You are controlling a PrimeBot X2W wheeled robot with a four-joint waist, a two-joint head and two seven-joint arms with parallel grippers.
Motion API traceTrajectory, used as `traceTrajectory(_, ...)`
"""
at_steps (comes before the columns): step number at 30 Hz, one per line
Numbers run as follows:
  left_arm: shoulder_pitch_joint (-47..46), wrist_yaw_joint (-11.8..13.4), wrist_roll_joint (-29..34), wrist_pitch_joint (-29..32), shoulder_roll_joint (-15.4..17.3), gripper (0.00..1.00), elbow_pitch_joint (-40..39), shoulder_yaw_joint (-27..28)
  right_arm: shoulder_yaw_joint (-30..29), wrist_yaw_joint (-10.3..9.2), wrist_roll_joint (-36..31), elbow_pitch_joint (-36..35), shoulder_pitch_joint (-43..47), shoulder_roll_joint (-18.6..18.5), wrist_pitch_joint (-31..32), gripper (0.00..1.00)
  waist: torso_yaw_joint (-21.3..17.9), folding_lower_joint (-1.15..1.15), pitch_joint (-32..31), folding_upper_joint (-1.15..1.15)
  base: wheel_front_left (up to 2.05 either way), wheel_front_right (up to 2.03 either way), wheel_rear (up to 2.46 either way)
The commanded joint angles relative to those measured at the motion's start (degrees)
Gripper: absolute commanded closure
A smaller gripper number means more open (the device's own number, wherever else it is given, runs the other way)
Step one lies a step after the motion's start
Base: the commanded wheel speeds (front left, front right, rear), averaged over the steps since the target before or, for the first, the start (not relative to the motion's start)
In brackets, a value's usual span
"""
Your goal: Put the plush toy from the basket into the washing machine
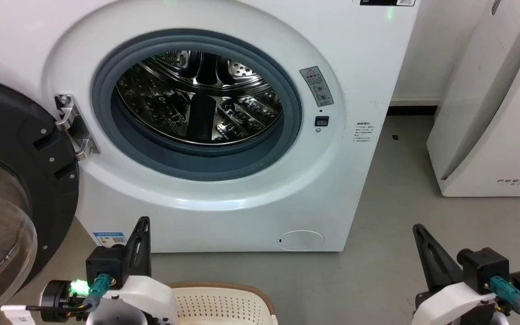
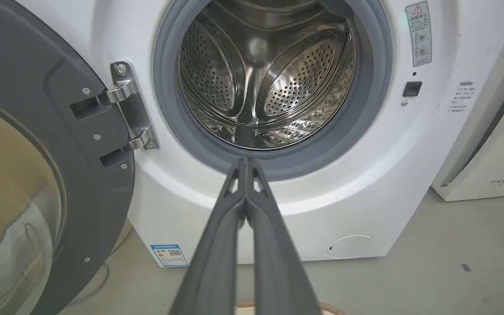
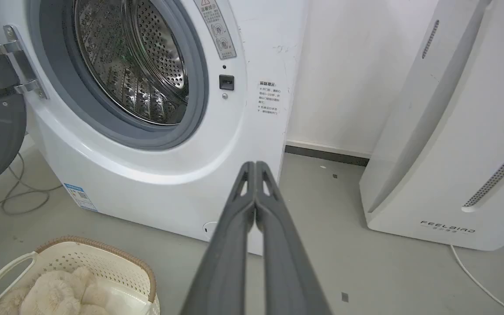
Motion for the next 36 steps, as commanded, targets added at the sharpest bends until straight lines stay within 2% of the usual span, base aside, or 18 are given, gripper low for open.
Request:
traceTrajectory(1, 0.8, -0.3, 0.1, 0.0, 0.0, 1.00, -0.2, 0.1, 0.0, -0.04, -0.4, -0.2, -0.8, 0.0, 0.1, 1.00, 0.0, 0.00, 0.0, 0.00, 0.00, 0.00, 0.00)
traceTrajectory(19, 0.8, -0.3, 0.1, 0.0, 0.0, 1.00, -0.2, 0.1, 0.0, -0.04, -0.4, -0.2, -0.8, 0.0, 0.1, 1.00, 0.0, 0.00, 0.0, 0.00, 0.00, 0.00, 0.00)
traceTrajectory(20, 0.0, 0.0, 0.0, 0.0, 0.0, 0.00, 0.0, 0.0, 0.0, 0.00, 0.0, 0.0, 0.0, 0.0, 0.0, 0.00, 0.0, 0.00, 0.0, 0.00, 0.00, 0.00, 0.00)
traceTrajectory(36, -0.8, 1.0, -0.4, -1.7, 0.0, 0.00, 1.6, -1.1, -1.2, 0.01, 3.4, -1.0, 0.1, 0.0, -1.7, 0.00, -0.1, 0.00, 0.6, 0.00, 0.00, 0.00, 0.00)
